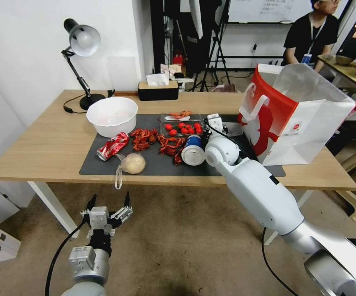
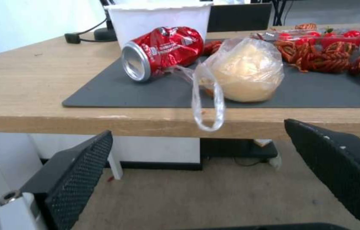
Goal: Pick up the trash from the table and place it into the takeout bag.
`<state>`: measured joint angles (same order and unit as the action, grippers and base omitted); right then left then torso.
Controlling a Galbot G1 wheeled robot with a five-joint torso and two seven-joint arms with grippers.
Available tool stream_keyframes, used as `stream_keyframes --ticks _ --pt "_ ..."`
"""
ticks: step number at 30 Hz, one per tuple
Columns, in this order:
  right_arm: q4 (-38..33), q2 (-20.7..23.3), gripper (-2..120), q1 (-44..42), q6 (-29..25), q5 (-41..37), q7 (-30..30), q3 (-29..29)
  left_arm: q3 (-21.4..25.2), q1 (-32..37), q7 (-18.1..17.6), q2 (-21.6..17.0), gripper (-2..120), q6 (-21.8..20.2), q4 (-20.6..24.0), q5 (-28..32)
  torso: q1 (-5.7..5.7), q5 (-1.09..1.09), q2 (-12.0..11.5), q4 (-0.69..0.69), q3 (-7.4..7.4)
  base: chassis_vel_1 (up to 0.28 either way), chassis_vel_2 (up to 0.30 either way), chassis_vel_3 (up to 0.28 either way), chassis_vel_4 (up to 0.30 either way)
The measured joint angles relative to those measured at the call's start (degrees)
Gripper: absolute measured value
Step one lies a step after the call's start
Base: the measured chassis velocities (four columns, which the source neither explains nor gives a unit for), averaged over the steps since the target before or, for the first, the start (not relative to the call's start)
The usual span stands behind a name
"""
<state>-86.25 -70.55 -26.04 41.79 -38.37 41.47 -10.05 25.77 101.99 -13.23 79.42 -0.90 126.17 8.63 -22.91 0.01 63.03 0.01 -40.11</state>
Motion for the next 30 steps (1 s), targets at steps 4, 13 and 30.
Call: stream_keyframes --ticks 4,13,30 --pt "-0.34 0.10 14 -0.18 0.03 -0.11 0.20 0.16 -0.01 0.00 -0.02 0.05 100 0.02 0.02 -0.06 0.00 -0.01 0.00 -0.02 0.00 0.000 0.000 0.000 0.000" --pt "-1.65 0.86 9 -0.56 0.16 -0.14 0.52 0.36 -0.07 -0.02 -0.07 0.22 100 0.08 0.07 -0.19 -0.01 0.00 -0.01 -0.03 0.00 0.000 0.000 0.000 0.000" --pt "-5.71 1.87 8 -1.51 0.26 -1.01 -0.99 1.58 0.22 0.28 -0.26 0.34 100 0.33 0.72 -0.28 -0.01 -0.01 -0.01 -0.01 0.00 0.000 0.000 0.000 0.000"
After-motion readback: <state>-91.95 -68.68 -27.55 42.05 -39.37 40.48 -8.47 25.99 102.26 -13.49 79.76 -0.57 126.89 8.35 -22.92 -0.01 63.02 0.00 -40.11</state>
